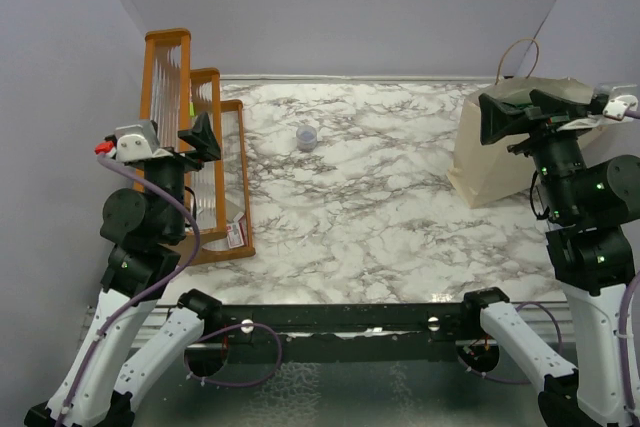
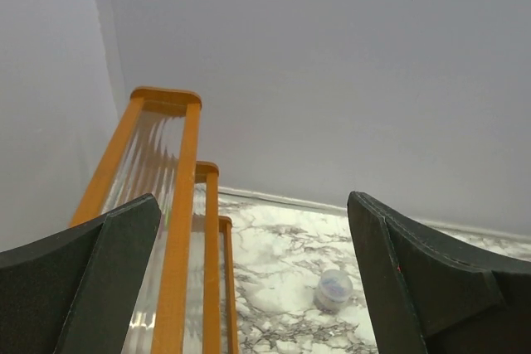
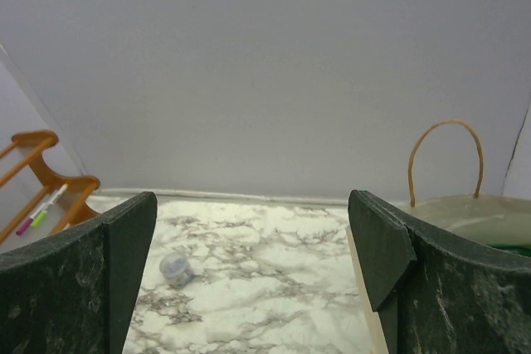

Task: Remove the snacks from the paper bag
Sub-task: Move the paper bag to the center of the board.

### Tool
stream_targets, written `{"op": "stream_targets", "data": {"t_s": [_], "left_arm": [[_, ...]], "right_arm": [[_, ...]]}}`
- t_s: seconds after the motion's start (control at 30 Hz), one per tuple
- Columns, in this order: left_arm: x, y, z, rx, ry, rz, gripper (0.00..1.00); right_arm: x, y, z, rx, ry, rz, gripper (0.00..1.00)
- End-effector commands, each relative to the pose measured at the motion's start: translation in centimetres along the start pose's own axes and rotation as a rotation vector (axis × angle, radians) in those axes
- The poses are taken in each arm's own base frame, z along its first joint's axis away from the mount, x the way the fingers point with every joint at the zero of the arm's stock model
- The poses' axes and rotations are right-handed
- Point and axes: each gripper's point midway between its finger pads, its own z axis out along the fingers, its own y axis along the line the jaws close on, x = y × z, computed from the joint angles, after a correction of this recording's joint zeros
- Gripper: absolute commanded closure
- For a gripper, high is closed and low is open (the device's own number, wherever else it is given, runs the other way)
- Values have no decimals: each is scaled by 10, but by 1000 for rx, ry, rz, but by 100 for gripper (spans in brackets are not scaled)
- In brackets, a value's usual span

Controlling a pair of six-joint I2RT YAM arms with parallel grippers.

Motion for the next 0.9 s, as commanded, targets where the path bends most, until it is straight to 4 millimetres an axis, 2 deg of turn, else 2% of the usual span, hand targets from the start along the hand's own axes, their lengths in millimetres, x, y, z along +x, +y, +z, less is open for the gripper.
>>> {"op": "stream_targets", "data": {"t_s": [0.0, 0.2, 0.4, 0.5, 0.63, 0.87], "left_arm": [[5, -21, 4, 129, -49, 15, 1], [30, -42, 5, 258, -44, 42, 1], [39, -67, 2, 404, -57, 46, 1], [42, -84, -1, 491, -58, 38, 1], [50, -110, -5, 621, -26, 41, 1], [61, -135, -11, 746, 3, 21, 1]], "right_arm": [[34, -16, 7, 93, 71, 33, 1], [76, -25, 13, 148, 164, 38, 1], [105, -29, 16, 173, 234, 20, 1], [105, -34, 18, 197, 240, -1, 1], [93, -49, 21, 282, 217, -38, 1], [79, -106, 18, 655, 213, -114, 1]]}}
